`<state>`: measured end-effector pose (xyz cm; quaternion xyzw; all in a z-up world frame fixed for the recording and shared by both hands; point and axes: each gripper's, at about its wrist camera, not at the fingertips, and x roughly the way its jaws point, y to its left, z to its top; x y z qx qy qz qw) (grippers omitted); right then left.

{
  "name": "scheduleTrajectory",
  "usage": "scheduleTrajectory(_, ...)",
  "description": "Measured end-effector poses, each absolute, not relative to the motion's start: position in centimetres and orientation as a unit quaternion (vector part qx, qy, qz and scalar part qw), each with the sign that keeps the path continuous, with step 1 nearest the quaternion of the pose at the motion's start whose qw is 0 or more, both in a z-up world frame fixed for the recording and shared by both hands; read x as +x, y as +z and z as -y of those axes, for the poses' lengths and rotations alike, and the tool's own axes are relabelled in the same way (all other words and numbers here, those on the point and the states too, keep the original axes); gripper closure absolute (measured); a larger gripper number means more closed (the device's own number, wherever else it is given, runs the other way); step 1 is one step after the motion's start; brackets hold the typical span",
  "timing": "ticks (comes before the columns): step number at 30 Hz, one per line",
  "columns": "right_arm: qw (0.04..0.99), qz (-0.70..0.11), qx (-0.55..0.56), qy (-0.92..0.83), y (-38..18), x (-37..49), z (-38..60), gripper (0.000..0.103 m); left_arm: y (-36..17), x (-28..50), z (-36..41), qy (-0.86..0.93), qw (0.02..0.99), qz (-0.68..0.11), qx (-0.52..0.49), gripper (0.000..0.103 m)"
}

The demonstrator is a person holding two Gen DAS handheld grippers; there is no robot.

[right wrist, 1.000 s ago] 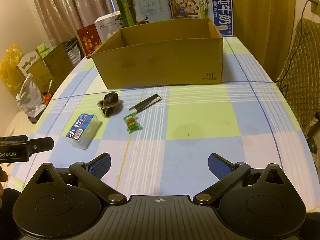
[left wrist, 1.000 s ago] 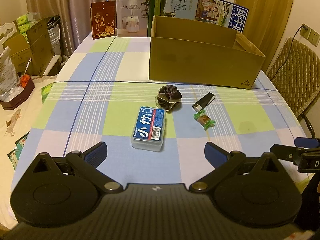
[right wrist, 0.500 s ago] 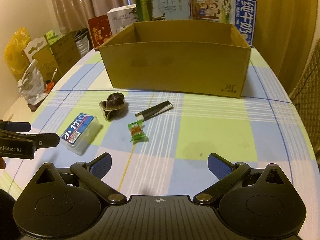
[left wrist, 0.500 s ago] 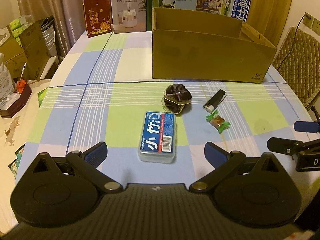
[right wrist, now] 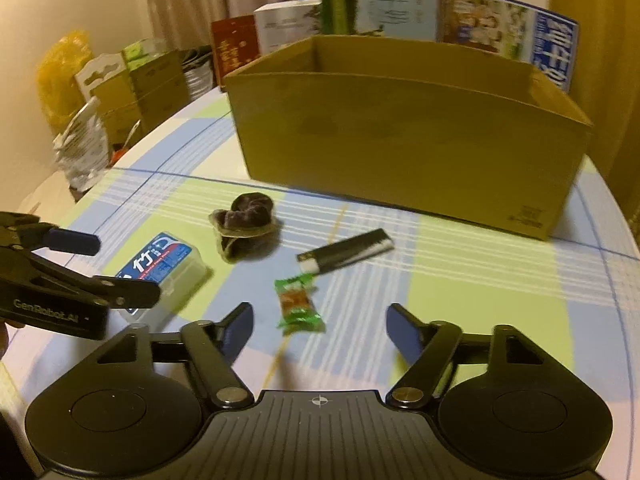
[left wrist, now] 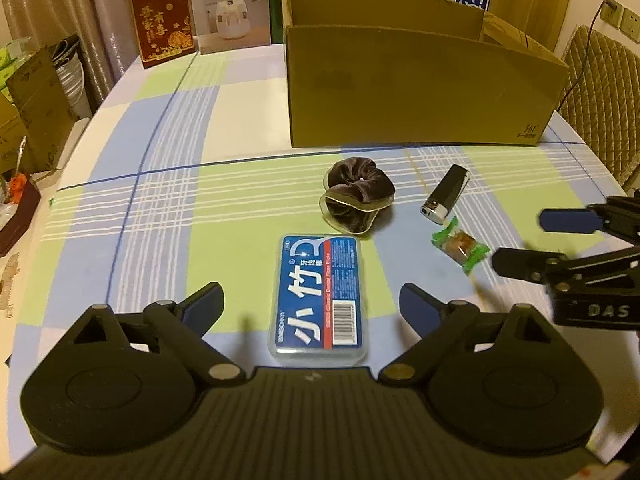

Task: Organize objects
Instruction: 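Grasp the blue toothpick case with the left tool while the right tool grasps the green-wrapped candy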

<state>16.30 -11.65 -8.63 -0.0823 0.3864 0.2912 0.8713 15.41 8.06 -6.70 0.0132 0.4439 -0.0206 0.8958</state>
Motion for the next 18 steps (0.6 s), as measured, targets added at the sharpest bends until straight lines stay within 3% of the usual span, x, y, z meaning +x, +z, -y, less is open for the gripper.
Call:
scheduleTrajectory(7, 0.863, -0.39, -0.11, 0.3, -10.6, 17.4, 9.7, 0.059, -8.1, 16.5, -8.0, -0.03, 0.895, -0.445, 0.022, 0.022)
scheduleTrajectory(18, 0.86, -0.383, -0.134, 0.308, -11.8, 17.4, 8.5, 0.069, -9.0, 16.7, -8.0, -0.039, 0.896, -0.442, 0.019, 0.033)
